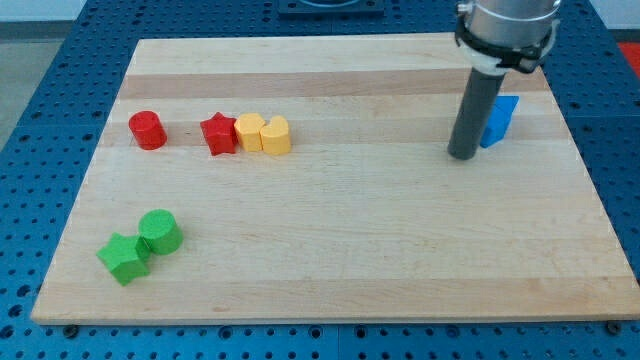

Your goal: Separate the yellow heart from yellow hexagon

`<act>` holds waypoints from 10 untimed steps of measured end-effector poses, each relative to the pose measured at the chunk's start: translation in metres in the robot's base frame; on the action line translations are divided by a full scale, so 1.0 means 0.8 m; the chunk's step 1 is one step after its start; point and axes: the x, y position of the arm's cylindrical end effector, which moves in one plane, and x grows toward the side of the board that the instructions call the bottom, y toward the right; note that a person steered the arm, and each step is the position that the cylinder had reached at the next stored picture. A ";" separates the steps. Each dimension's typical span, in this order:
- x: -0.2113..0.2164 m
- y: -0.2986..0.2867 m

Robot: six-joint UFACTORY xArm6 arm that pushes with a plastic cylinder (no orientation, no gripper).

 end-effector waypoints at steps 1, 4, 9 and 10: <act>0.013 -0.048; 0.015 -0.233; -0.101 -0.273; -0.131 -0.274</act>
